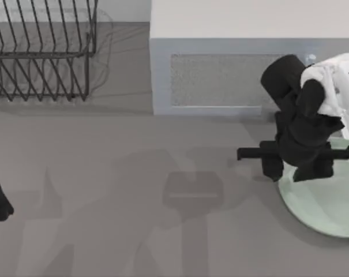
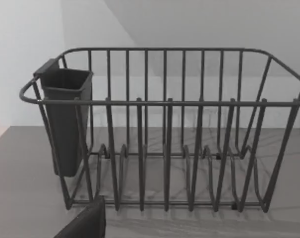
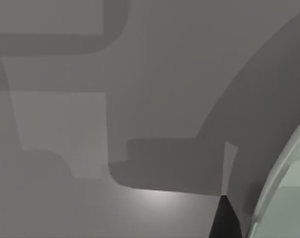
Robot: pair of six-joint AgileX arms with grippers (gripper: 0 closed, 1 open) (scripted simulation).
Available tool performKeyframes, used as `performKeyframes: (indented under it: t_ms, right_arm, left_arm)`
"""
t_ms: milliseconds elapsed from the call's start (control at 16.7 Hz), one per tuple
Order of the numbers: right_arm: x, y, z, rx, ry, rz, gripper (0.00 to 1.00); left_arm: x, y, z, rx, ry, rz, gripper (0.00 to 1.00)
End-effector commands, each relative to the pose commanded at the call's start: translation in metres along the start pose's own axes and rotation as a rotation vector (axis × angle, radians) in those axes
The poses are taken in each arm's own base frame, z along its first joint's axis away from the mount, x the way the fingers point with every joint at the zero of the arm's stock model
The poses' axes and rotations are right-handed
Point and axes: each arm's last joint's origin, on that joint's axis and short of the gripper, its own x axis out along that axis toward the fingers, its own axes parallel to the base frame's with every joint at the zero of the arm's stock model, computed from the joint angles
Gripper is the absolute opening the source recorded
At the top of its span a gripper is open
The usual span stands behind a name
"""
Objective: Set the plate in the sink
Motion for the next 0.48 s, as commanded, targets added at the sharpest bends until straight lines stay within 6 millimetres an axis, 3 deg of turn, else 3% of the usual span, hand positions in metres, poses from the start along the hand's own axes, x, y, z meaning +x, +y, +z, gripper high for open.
performKeyframes:
  t_ms: [360,420,480]
  right_arm:
    - [0.000,0.000,0.000,0.000,0.000,0.000,0.00]
    - [-0.028,0.000,0.005,0.006,-0.087,0.037,0.00]
    - [-0.028,0.000,0.005,0.006,-0.086,0.036,0.00]
  left_arm:
    - [0.000,0.000,0.000,0.000,0.000,0.000,1.00]
    - [0.000,0.000,0.000,0.000,0.000,0.000,1.00]
    - [0.000,0.000,0.000,0.000,0.000,0.000,1.00]
